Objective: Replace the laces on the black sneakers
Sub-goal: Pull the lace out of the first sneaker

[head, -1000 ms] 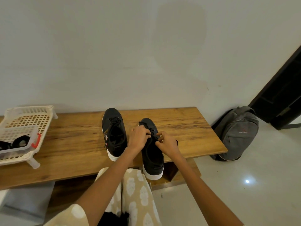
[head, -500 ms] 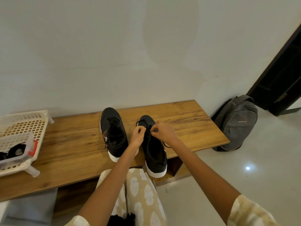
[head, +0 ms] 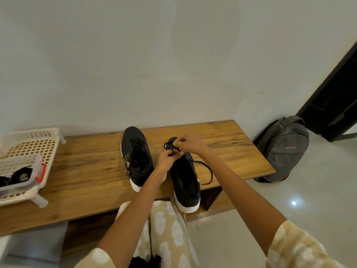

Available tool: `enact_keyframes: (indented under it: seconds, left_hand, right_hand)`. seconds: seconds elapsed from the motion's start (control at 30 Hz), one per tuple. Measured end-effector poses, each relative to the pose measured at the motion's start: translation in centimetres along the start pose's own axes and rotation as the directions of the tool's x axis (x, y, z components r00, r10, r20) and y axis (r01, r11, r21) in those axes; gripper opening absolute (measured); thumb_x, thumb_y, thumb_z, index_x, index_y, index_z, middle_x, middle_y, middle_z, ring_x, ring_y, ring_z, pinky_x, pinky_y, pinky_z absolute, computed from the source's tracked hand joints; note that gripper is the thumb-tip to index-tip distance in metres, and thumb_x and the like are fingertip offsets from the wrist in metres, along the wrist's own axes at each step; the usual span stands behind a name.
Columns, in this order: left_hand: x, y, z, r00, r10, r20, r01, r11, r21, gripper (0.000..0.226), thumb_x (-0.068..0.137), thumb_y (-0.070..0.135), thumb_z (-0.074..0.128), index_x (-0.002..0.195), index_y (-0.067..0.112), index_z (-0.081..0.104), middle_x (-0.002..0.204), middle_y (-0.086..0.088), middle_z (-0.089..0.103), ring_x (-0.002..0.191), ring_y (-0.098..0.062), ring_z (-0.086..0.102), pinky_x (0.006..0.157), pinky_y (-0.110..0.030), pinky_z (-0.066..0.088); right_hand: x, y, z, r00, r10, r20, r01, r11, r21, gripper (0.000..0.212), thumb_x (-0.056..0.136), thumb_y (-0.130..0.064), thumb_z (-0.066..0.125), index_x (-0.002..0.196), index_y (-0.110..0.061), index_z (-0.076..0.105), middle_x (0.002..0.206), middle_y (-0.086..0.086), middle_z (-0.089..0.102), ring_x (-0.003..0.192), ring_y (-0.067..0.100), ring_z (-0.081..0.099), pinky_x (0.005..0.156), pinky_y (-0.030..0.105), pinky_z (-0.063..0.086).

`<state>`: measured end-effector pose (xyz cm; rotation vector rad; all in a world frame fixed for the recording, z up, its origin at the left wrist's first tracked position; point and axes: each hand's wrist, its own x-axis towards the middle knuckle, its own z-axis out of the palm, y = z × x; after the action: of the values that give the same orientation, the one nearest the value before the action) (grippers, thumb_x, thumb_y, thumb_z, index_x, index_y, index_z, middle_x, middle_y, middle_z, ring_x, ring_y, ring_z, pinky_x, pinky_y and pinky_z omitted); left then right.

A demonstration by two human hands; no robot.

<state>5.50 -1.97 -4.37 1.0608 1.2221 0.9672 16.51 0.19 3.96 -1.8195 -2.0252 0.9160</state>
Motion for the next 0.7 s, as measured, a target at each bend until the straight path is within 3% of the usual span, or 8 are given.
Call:
enact_keyframes:
  seconds: [0.1, 0.2, 0.3, 0.37, 0.4, 0.47, 0.57, 0.7]
  left_hand:
    - [0.2, 0.7, -0.4, 0.99, -0.131, -0.054, 0.108, 0.943, -0.314, 0.014, 0.089, 0.025, 0.064, 0.078, 0.016, 0.063, 0.081, 0.0, 0.064, 0.084, -0.017, 0.061, 0.079, -0.03, 0.045]
    - [0.3, 1.7, -1.0, 0.982, -0.179, -0.063, 0.124, 0.855, -0.503, 0.007, 0.088, 0.023, 0.065, 0.087, 0.016, 0.066, 0.083, 0.001, 0.062, 0.078, -0.013, 0.059, 0.077, -0.029, 0.047]
    - [0.3, 1.9, -0.9, 0.983, -0.173, -0.058, 0.128, 0.879, -0.459, 0.01, 0.086, 0.026, 0.067, 0.089, 0.017, 0.067, 0.086, 0.001, 0.063, 0.082, -0.014, 0.06, 0.08, -0.031, 0.048]
    - [0.1, 1.7, -0.4, 0.986, -0.163, -0.039, 0.13, 0.89, -0.437, 0.015, 0.087, 0.029, 0.066, 0.093, 0.015, 0.066, 0.089, -0.001, 0.065, 0.086, -0.015, 0.061, 0.08, -0.032, 0.048]
    - [0.0, 1.6, -0.2, 0.988, -0.15, -0.023, 0.125, 0.892, -0.435, 0.018, 0.087, 0.03, 0.065, 0.096, 0.015, 0.066, 0.091, -0.002, 0.067, 0.088, -0.016, 0.062, 0.079, -0.03, 0.049]
    - [-0.2, 1.7, 0.3, 0.992, -0.128, -0.01, 0.111, 0.893, -0.436, 0.025, 0.088, 0.035, 0.063, 0.102, 0.014, 0.068, 0.098, -0.002, 0.07, 0.093, -0.016, 0.064, 0.081, -0.029, 0.051]
    - [-0.4, 1.2, 0.7, 0.995, -0.096, -0.002, 0.091, 0.947, -0.31, 0.031, 0.086, 0.043, 0.063, 0.099, 0.016, 0.071, 0.103, 0.003, 0.069, 0.1, -0.014, 0.061, 0.091, -0.032, 0.046]
    - [-0.3, 0.9, 1.4, 0.998, -0.058, -0.03, 0.054, 0.993, -0.107, 0.007, 0.085, 0.026, 0.069, 0.087, 0.02, 0.073, 0.096, 0.002, 0.07, 0.107, -0.022, 0.06, 0.089, -0.03, 0.044]
  right_hand:
    - [-1.0, 1.9, -0.1, 0.999, 0.038, -0.023, -0.036, 0.994, 0.105, 0.031, 0.095, -0.02, 0.05, 0.114, -0.001, 0.063, 0.105, 0.014, 0.066, 0.089, 0.017, 0.057, 0.088, 0.038, 0.047]
    - [-1.8, 3.7, 0.7, 0.999, 0.01, 0.037, -0.006, 0.994, -0.109, 0.032, 0.094, -0.027, 0.055, 0.121, -0.012, 0.064, 0.12, 0.004, 0.065, 0.108, 0.018, 0.059, 0.089, 0.03, 0.044]
    - [-1.9, 3.8, 1.5, 0.998, -0.052, -0.024, 0.045, 0.972, -0.229, 0.021, 0.092, -0.027, 0.059, 0.106, -0.018, 0.072, 0.103, -0.003, 0.07, 0.095, 0.013, 0.062, 0.073, 0.024, 0.044]
    - [-1.8, 2.6, 1.1, 0.992, -0.102, -0.081, 0.074, 0.955, -0.288, 0.015, 0.09, -0.027, 0.059, 0.085, -0.024, 0.073, 0.078, -0.01, 0.064, 0.073, 0.009, 0.057, 0.058, 0.023, 0.037]
    - [-1.7, 1.8, 0.7, 0.987, -0.12, -0.105, 0.086, 0.956, -0.279, 0.021, 0.089, -0.027, 0.059, 0.069, -0.027, 0.065, 0.067, -0.012, 0.057, 0.062, 0.007, 0.051, 0.053, 0.022, 0.033]
    - [-1.1, 0.2, -0.4, 0.976, -0.134, -0.174, 0.098, 0.975, -0.2, 0.032, 0.087, -0.027, 0.059, 0.056, -0.03, 0.051, 0.06, -0.011, 0.05, 0.054, 0.004, 0.043, 0.05, 0.022, 0.03]
    - [0.0, -1.7, -1.8, 0.944, -0.159, -0.289, 0.146, 0.987, -0.067, 0.02, 0.089, -0.025, 0.058, 0.071, -0.02, 0.066, 0.073, -0.013, 0.059, 0.067, 0.002, 0.052, 0.053, 0.019, 0.034]
    - [0.4, -1.6, -1.5, 0.929, -0.133, -0.346, 0.175, 0.98, 0.092, 0.018, 0.091, -0.026, 0.058, 0.09, -0.013, 0.071, 0.079, -0.009, 0.063, 0.069, 0.003, 0.054, 0.058, 0.014, 0.039]
